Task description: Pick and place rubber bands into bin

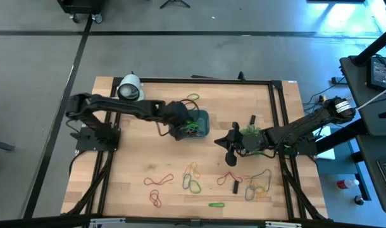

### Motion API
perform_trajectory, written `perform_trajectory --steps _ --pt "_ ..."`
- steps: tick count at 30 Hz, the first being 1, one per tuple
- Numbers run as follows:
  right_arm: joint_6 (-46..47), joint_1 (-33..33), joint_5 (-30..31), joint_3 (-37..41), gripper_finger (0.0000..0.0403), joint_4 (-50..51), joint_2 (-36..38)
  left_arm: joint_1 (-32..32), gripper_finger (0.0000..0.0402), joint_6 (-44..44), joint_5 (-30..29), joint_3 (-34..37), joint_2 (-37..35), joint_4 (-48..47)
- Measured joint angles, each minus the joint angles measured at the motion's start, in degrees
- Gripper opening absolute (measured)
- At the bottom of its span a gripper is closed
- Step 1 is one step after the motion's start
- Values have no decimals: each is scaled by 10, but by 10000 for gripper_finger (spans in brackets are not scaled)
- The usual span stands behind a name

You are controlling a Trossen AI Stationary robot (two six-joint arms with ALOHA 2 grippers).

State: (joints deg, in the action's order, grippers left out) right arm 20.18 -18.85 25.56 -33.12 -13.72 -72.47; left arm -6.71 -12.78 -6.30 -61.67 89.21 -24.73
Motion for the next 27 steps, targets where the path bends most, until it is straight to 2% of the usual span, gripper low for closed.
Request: perform_trajectory --steps 6,10,20,27 --pt "-10 0 0 0 13 0 0 -21 5 5 20 0 63 13" --pt "-10 0 0 0 13 1 0 -27 27 2 39 0 77 12" --pt "-10 0 0 0 13 4 0 -28 111 0 41 -9 63 3" --pt "-6 0 0 0 13 15 0 -25 112 38 41 -26 4 -44"
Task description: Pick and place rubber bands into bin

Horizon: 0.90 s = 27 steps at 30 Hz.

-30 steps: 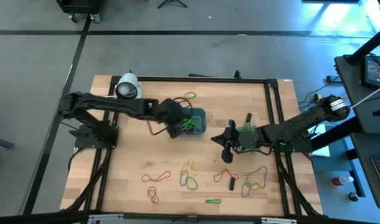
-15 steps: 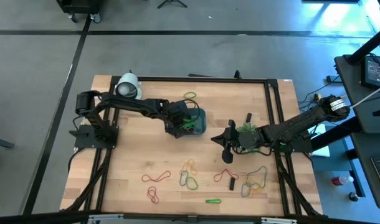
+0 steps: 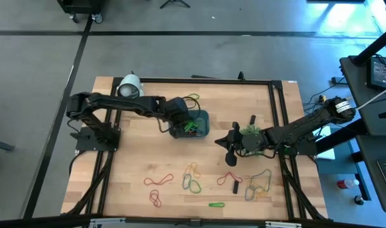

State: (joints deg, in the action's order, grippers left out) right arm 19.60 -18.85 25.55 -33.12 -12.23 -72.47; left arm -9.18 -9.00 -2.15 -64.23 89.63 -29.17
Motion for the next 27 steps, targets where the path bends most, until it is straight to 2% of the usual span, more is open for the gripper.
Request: perform_trajectory --steps 6,11,14,16,21,24,27 --pt "28 0 0 0 13 17 0 37 82 -35 -25 2 -77 -55" --pt "57 0 0 0 13 22 0 109 42 -29 -85 2 -130 -130" --pt "55 0 3 0 6 20 0 149 9 -61 -89 3 -152 -180" --pt "54 0 3 0 4 15 0 176 5 -82 -102 15 -166 -186" --pt "55 -6 4 -10 3 14 0 227 1 -147 -132 122 -213 -138" --pt "36 -18 -1 -28 2 15 0 243 1 -180 -133 214 -247 -71" --pt "42 -29 -35 -65 2 72 0 246 1 -207 -133 298 -276 7"
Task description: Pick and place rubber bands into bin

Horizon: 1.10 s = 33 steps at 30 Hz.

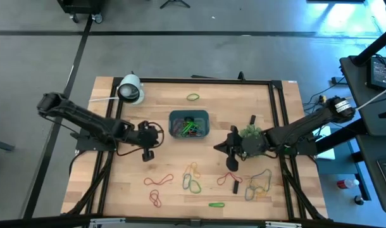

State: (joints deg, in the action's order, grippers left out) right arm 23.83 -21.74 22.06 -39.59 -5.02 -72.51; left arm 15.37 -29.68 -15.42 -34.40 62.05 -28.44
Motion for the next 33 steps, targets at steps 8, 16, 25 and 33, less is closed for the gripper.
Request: perform_trajectory --steps 8,16,25,33 --pt "224 -53 -28 -159 1 375 -25 -26 1 17 -3 135 -35 154" --pt "469 -154 -133 -228 0 492 -100 -65 1 30 8 156 -35 166" --pt "644 -218 -201 -228 28 514 -177 -90 2 44 35 156 -35 163" --pt "570 -165 -180 -228 90 500 -239 -92 2 54 31 157 -35 180"
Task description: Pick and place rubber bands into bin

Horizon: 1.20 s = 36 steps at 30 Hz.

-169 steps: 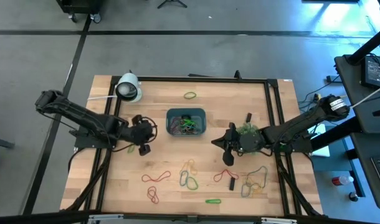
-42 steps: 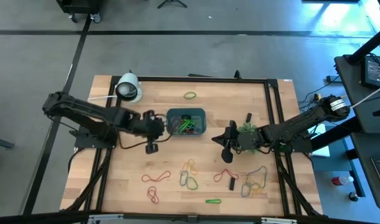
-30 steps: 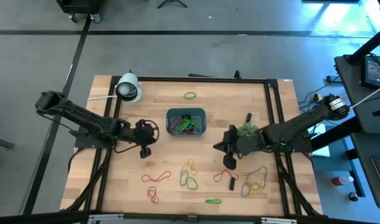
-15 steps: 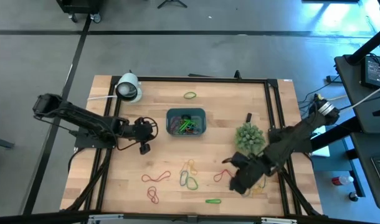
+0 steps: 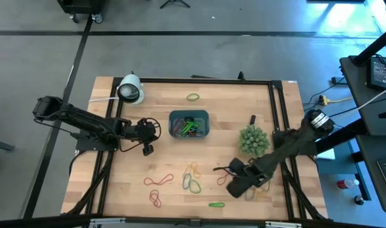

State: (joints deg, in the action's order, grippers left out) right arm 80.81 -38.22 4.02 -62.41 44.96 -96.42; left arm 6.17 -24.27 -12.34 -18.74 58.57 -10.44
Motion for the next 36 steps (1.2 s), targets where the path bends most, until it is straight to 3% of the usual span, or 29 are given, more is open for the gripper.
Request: perform_trajectory --steps 7,14,19,24,31,36 --pt "-105 62 -1 0 146 -29 -41 0 2 0 0 0 0 0" --pt "-166 77 -18 0 157 -38 -84 0 1 5 0 0 0 0" --pt "-170 77 -21 -2 117 -36 -100 0 2 5 0 0 0 0" --pt "-171 78 -23 -7 17 -24 -97 0 2 1 0 0 0 0" --pt "-196 77 -31 -72 5 10 -71 1 1 0 0 0 0 0" --pt "-245 89 1 -167 5 93 -58 1 2 13 0 0 0 4"
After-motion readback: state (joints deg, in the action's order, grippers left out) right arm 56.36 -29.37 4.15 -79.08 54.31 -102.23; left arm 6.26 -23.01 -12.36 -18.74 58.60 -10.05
